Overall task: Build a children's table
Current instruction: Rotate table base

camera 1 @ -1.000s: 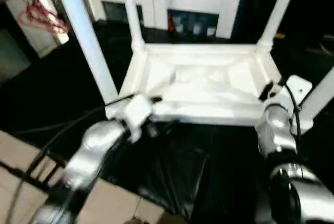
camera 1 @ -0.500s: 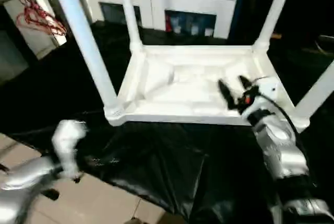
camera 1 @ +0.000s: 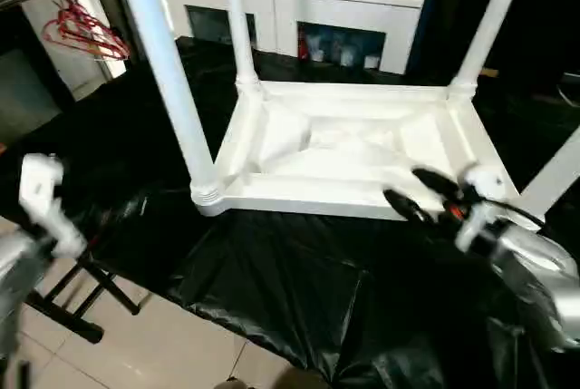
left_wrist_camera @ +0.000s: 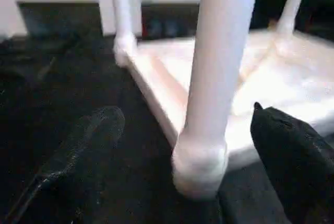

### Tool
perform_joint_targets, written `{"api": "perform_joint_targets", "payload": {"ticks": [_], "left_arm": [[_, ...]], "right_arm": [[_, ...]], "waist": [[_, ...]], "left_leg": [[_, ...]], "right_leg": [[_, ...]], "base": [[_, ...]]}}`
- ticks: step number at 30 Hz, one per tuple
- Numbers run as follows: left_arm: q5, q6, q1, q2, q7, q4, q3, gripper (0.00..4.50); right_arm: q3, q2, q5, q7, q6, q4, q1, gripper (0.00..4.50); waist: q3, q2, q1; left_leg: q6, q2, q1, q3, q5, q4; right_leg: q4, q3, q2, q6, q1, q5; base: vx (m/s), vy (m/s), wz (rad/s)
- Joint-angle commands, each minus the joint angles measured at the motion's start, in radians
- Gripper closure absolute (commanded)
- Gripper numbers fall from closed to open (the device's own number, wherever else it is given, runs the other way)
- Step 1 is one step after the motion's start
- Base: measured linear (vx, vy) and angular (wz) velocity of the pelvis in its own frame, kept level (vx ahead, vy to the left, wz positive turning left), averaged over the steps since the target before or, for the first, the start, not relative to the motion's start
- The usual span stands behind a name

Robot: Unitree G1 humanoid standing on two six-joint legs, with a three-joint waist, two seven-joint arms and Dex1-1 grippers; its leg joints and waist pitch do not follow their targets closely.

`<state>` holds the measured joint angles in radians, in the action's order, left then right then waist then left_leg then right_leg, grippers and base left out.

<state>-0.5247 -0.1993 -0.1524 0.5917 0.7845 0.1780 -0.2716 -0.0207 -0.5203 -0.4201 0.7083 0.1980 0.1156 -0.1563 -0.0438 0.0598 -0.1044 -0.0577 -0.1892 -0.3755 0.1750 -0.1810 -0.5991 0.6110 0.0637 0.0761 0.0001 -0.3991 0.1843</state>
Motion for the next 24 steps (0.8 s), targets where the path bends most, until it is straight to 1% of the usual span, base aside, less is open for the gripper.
{"api": "perform_joint_targets", "payload": {"ticks": [1, 2, 3, 4, 5, 7, 9, 10, 13, 14, 15, 16, 17, 18, 19, 20, 21, 22, 23, 24], "left_arm": [[-0.008, -0.017, -0.04, -0.014, 0.002, 0.022, 0.016, 0.02], [-0.008, -0.017, -0.04, -0.014, 0.002, 0.022, 0.016, 0.02], [0.006, -0.01, -0.087, -0.032, -0.004, 0.059, 0.036, 0.02], [0.009, -0.007, -0.096, -0.035, -0.004, 0.068, 0.04, 0.02], [0.024, 0.006, -0.129, -0.049, -0.013, 0.101, 0.05, 0.02], [0.046, 0.033, -0.183, -0.075, -0.02, 0.156, 0.062, 0.02], [0.059, 0.054, -0.207, -0.089, -0.021, 0.183, 0.065, 0.02], [0.056, 0.058, -0.224, -0.098, -0.005, 0.198, 0.069, 0.02], [0.031, 0.038, -0.256, -0.113, 0.04, 0.216, 0.076, 0.02], [0.024, 0.024, -0.27, -0.118, 0.06, 0.219, 0.089, 0.02], [0.026, 0.023, -0.281, -0.122, 0.07, 0.226, 0.097, 0.02], [0.029, 0.026, -0.285, -0.124, 0.073, 0.231, 0.1, 0.02], [0.024, 0.015, -0.286, -0.127, 0.086, 0.222, 0.108, 0.02], [0.011, -0.011, -0.285, -0.134, 0.113, 0.19, 0.124, 0.02], [0.007, -0.017, -0.284, -0.136, 0.118, 0.182, 0.128, 0.02], [-0.002, -0.031, -0.281, -0.141, 0.128, 0.161, 0.135, 0.02], [-0.012, -0.043, -0.279, -0.15, 0.137, 0.137, 0.145, 0.02], [-0.023, -0.065, -0.274, -0.162, 0.146, 0.101, 0.162, 0.02], [-0.03, -0.078, -0.27, -0.165, 0.161, 0.084, 0.174, 0.02], [-0.035, -0.088, -0.265, -0.164, 0.176, 0.067, 0.187, 0.02]], "right_arm": [[0.01, -0.022, 0.003, 0.02, 0.043, -0.04, 0.014, 0.73], [0.01, -0.022, 0.003, 0.02, 0.043, -0.04, 0.014, 0.73], [0.018, -0.04, 0.015, 0.016, 0.074, -0.066, 0.033, 0.73], [0.019, -0.044, 0.017, 0.014, 0.081, -0.071, 0.037, 0.73], [0.019, -0.05, 0.025, -0.001, 0.104, -0.083, 0.044, 0.73], [0.018, -0.062, 0.024, -0.014, 0.151, -0.101, 0.054, 0.73], [0.018, -0.067, 0.017, -0.009, 0.177, -0.107, 0.059, 0.73], [0.02, -0.068, 0.026, -0.008, 0.174, -0.105, 0.062, 0.73], [0.026, -0.069, 0.06, -0.024, 0.17, -0.089, 0.062, 0.73], [0.028, -0.062, 0.096, -0.073, 0.178, -0.045, 0.042, 0.73], [0.026, -0.055, 0.117, -0.108, 0.188, -0.018, 0.028, 0.73], [0.025, -0.051, 0.124, -0.122, 0.195, -0.008, 0.022, 0.73], [0.023, -0.043, 0.149, -0.16, 0.191, 0.021, 0.006, 0.73], [0.015, -0.025, 0.18, -0.23, 0.201, 0.068, -0.025, 0.73], [0.014, -0.022, 0.186, -0.242, 0.202, 0.078, -0.031, 0.73], [0.011, -0.014, 0.195, -0.266, 0.203, 0.096, -0.043, 0.73], [0.017, -0.008, 0.204, -0.273, 0.2, 0.108, -0.052, 0.73], [0.039, -0.004, 0.214, -0.254, 0.198, 0.111, -0.06, 0.73], [0.054, -0.001, 0.224, -0.247, 0.194, 0.113, -0.063, 0.73], [0.064, 0.005, 0.232, -0.249, 0.195, 0.12, -0.07, 0.73]], "waist": [[0.051, 0.009, -0.002], [0.053, 0.0, 0.0], [0.054, 0.003, 0.001], [0.053, 0.005, 0.0], [0.055, 0.008, 0.0], [0.056, 0.003, 0.0], [0.058, 0.006, -0.001], [0.059, 0.005, -0.001], [0.059, 0.003, -0.001], [0.059, 0.005, -0.001], [0.058, 0.004, 0.0], [0.057, 0.005, 0.002], [0.054, 0.009, 0.002], [0.056, 0.009, 0.004], [0.055, 0.009, 0.004], [0.055, 0.006, 0.005], [0.055, 0.007, 0.005], [0.055, 0.002, 0.004], [0.056, 0.006, 0.002], [0.056, 0.004, 0.003]], "left_leg": [[-0.005, -0.031, 0.015, -0.017, -0.335, 0.085], [-0.002, -0.03, 0.011, -0.017, -0.324, 0.084], [-0.002, -0.03, 0.009, -0.018, -0.317, 0.084], [0.001, -0.027, 0.015, -0.014, -0.318, 0.081], [0.003, -0.027, 0.014, -0.015, -0.306, 0.08], [0.003, -0.026, 0.012, -0.015, -0.289, 0.078], [0.004, -0.028, 0.009, -0.017, -0.28, 0.078], [0.006, -0.028, 0.01, -0.016, -0.275, 0.076], [0.007, -0.029, 0.011, -0.014, -0.269, 0.075], [0.007, -0.03, 0.01, -0.015, -0.271, 0.075], [0.003, -0.029, 0.01, -0.015, -0.269, 0.076], [-0.004, -0.027, 0.014, -0.013, -0.282, 0.076], [-0.011, -0.029, 0.015, -0.014, -0.298, 0.077], [-0.019, -0.027, 0.015, -0.015, -0.303, 0.078], [-0.023, -0.027, 0.016, -0.015, -0.302, 0.079], [-0.022, -0.027, 0.018, -0.014, -0.309, 0.078], [-0.024, -0.029, 0.017, -0.015, -0.31, 0.079], [-0.019, -0.03, 0.018, -0.012, -0.312, 0.078], [-0.019, -0.032, 0.016, -0.015, -0.307, 0.079], [-0.015, -0.031, 0.016, -0.014, -0.303, 0.078]], "right_leg": [[-0.09, -0.044, 0.06, -0.122, 0.031, 0.383], [-0.089, -0.042, 0.06, -0.128, 0.037, 0.363], [-0.086, -0.042, 0.061, -0.132, 0.038, 0.35], [-0.093, -0.042, 0.055, -0.128, 0.033, 0.352], [-0.089, -0.042, 0.057, -0.138, 0.036, 0.331], [-0.089, -0.039, 0.055, -0.141, 0.039, 0.312], [-0.084, -0.04, 0.06, -0.151, 0.042, 0.297], [-0.084, -0.039, 0.06, -0.152, 0.043, 0.288], [-0.083, -0.039, 0.06, -0.165, 0.041, 0.276], [-0.082, -0.039, 0.061, -0.171, 0.042, 0.273], [-0.083, -0.039, 0.061, -0.174, 0.04, 0.28], [-0.085, -0.037, 0.061, -0.178, 0.038, 0.303], [-0.087, -0.038, 0.061, -0.173, 0.036, 0.323], [-0.085, -0.037, 0.062, -0.175, 0.038, 0.327], [-0.085, -0.037, 0.062, -0.176, 0.038, 0.327], [-0.086, -0.038, 0.061, -0.176, 0.037, 0.324], [-0.084, -0.039, 0.061, -0.178, 0.038, 0.321], [-0.086, -0.04, 0.061, -0.18, 0.037, 0.317], [-0.082, -0.039, 0.062, -0.183, 0.039, 0.308], [-0.083, -0.04, 0.061, -0.182, 0.04, 0.301]], "base": [[0.0, 0.0, 0.0], [0.0, 0.0, 0.0], [0.0, 0.0, 0.0], [0.0, 0.0, 0.0], [0.0, 0.0, 0.0], [0.0, 0.0, 0.0], [0.0, 0.0, 0.0], [0.0, 0.0, 0.0], [0.0, 0.0, 0.0], [0.0, 0.0, 0.0], [0.0, 0.0, 0.0], [0.0, 0.0, 0.0], [0.0, 0.0, 0.0], [0.0, 0.0, 0.0], [0.0, 0.0, 0.0], [0.0, 0.0, 0.0], [0.0, 0.0, 0.0], [0.0, 0.0, 0.0], [0.0, 0.0, 0.0], [0.0, 0.0, 0.0]]}}
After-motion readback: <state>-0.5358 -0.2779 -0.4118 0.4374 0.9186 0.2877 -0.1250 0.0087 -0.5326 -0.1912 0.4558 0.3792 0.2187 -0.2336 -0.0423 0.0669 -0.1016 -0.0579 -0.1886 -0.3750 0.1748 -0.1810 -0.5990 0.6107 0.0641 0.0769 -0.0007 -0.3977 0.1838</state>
